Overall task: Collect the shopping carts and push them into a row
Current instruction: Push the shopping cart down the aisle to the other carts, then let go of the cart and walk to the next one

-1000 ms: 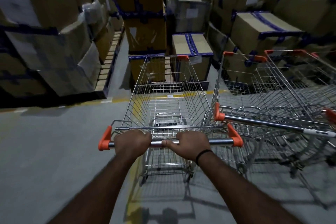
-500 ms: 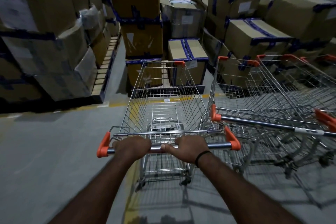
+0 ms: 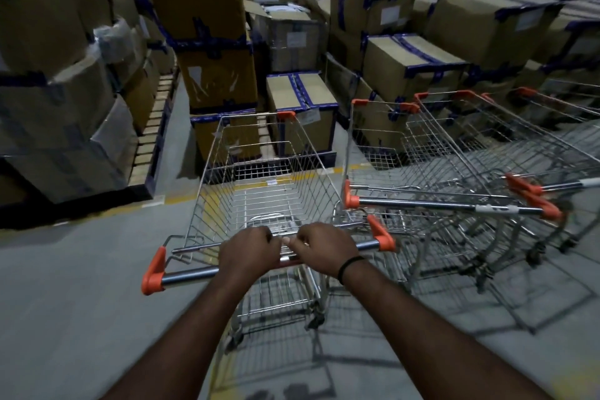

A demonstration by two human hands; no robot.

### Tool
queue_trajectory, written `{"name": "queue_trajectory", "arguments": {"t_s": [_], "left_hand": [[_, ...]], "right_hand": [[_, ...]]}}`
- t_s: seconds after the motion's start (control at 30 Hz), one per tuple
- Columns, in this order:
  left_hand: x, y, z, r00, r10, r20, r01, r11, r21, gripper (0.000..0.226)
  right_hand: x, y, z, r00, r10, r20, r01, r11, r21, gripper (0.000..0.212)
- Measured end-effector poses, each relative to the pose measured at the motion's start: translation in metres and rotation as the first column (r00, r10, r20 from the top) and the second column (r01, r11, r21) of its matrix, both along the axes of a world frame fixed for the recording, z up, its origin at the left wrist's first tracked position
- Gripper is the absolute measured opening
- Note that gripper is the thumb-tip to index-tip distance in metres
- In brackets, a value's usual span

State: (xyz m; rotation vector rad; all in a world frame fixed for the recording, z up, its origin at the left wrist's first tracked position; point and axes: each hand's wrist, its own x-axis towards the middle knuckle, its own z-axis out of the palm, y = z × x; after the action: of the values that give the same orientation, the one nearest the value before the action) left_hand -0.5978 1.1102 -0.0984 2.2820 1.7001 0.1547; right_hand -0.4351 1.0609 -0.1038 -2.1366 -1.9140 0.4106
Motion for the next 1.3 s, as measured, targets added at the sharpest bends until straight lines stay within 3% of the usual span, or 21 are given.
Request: {"name": "queue_trajectory", "arguments": {"t_s": [0.2, 0.6, 0.87, 1.3], "left_hand": [[0.069, -0.014, 0.022, 0.990, -0.137, 0.030, 0.137, 0.990, -0.009, 0.034], [0.240, -0.087, 0.041, 0.896, -0.422, 0.139, 0.423, 0.906, 0.020, 0.039], [0.410, -0.191, 0.050, 0.739, -0.653, 0.166, 0.654, 0.754, 0.052, 0.042], [0.632, -0.341, 0.049, 0.410, -0.901, 0.141, 0.908, 0.417, 0.027, 0.038]], "right_hand": [[0.054, -0.029, 0.019, 0.993, -0.085, -0.081, 0.090, 0.994, 0.064, 0.044], [0.212, -0.144, 0.040, 0.868, -0.411, -0.279, 0.457, 0.881, 0.124, 0.056], [0.344, -0.279, 0.053, 0.746, -0.595, -0.299, 0.651, 0.745, 0.141, 0.049], [0.506, -0.452, 0.057, 0.432, -0.826, -0.362, 0.901, 0.409, 0.142, 0.045]]}}
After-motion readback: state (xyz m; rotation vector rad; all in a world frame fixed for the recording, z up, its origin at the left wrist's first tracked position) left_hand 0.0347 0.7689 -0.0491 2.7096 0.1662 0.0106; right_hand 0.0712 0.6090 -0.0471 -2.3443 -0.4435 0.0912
